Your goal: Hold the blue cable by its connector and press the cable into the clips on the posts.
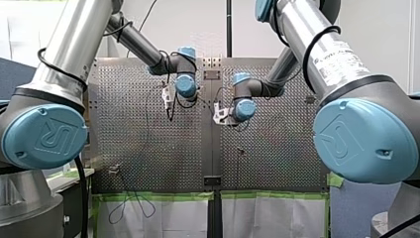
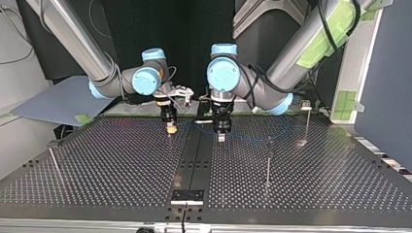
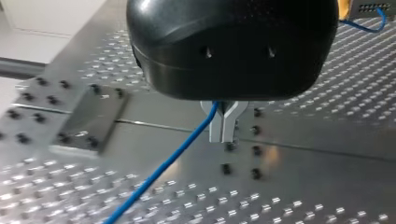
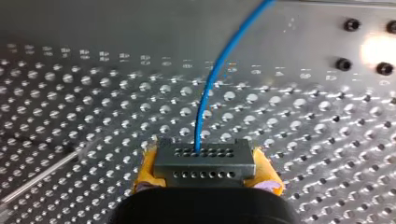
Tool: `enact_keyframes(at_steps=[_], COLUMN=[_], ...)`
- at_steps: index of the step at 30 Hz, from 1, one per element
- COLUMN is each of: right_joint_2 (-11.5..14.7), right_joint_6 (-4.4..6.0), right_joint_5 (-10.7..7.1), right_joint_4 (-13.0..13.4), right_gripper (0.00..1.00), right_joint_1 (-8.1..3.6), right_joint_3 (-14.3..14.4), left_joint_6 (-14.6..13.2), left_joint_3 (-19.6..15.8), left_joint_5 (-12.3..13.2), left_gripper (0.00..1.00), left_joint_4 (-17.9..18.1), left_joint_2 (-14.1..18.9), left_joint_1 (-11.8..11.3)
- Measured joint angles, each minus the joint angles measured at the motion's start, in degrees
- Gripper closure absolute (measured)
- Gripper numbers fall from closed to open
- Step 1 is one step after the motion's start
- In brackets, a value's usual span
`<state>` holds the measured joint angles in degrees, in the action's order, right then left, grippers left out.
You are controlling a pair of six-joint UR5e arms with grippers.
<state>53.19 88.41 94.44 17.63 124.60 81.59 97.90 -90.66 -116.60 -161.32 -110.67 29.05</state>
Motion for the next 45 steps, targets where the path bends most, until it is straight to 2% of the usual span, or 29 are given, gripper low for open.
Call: enact_keyframes(at_steps=[8, 14, 21, 25, 31, 35, 45], right_joint_2=[1.4, 2.1, 2.3, 2.3, 2.3, 2.3, 2.3], right_joint_6=[-0.73, -0.79, -0.65, -0.58, -0.49, 0.04, 2.76], right_joint_5=[0.10, 0.23, 0.17, 0.08, -0.19, -0.34, -1.48], right_joint_4=[0.1, 0.6, 3.1, 4.7, 7.4, 9.7, 14.8], right_gripper=[1.00, 1.00, 1.00, 1.00, 1.00, 1.00, 1.00], right_joint_1=[-0.26, -0.91, -2.06, -2.81, -3.61, -4.14, -5.70], right_joint_3=[1.2, 2.6, 5.4, 7.0, 9.8, 12.1, 17.2], left_joint_6=[-0.5, -0.6, -0.8, -0.9, -0.8, -0.1, 0.5], left_joint_3=[-0.3, -2.6, -4.1, -4.1, -4.1, -4.2, -4.1], left_joint_5=[-0.1, 0.0, 0.5, 1.2, 0.9, 0.8, 1.4], left_gripper=[1.00, 1.00, 1.00, 1.00, 1.00, 1.00, 1.00], left_joint_4=[0.6, 3.1, 6.6, 8.1, 10.8, 12.6, 16.5], left_joint_2=[-3.8, -4.8, -5.1, -6.6, -9.4, -11.5, -17.0], left_joint_1=[1.7, 2.5, 3.1, 3.5, 4.8, 5.4, 6.0])
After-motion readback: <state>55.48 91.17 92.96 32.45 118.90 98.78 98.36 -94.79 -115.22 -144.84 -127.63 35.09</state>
